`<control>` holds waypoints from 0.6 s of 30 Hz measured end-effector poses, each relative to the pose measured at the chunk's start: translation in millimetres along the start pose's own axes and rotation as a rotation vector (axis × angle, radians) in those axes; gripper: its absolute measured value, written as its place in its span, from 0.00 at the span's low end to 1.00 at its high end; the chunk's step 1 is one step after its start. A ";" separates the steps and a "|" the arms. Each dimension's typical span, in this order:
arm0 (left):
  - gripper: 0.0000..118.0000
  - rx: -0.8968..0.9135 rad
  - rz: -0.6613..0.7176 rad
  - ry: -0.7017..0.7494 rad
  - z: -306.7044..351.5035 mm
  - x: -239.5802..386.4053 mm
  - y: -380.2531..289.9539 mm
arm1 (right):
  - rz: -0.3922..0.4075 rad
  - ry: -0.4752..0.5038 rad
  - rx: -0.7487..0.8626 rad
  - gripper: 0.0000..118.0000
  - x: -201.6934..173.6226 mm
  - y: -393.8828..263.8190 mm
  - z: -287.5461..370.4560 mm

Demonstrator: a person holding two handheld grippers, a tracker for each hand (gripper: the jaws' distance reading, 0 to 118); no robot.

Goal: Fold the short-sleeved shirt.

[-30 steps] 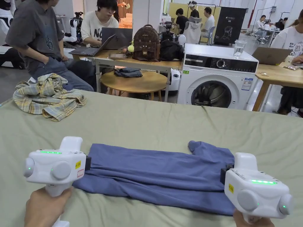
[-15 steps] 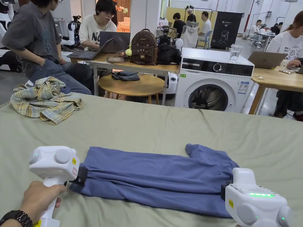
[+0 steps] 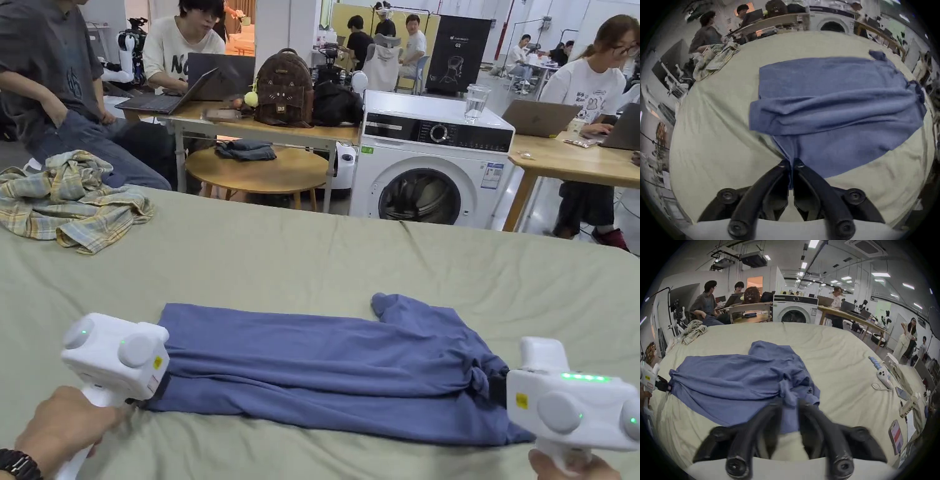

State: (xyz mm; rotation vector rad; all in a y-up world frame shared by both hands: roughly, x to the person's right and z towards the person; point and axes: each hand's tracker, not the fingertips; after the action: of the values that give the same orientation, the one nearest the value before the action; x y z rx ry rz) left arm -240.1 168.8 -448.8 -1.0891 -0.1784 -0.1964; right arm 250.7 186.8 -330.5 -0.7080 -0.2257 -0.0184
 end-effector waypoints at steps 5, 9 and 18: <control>0.00 0.060 0.115 -0.075 22.6 -30.2 -11.3 | 0.010 0.007 -0.129 0.50 24.7 9.7 -26.9; 0.00 0.075 0.128 -0.082 31.8 -31.0 -21.9 | 0.009 0.041 -0.304 0.50 29.6 -4.5 -65.0; 0.00 0.088 0.124 -0.059 30.9 -17.5 -31.8 | -0.055 0.115 -0.365 0.02 16.6 -30.2 -84.3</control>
State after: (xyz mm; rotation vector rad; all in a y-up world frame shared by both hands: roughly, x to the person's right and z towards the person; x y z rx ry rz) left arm -266.3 183.3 -411.7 -1.0156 -0.1703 -0.0445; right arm 280.9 110.3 -369.7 -1.0604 -0.1322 -0.1558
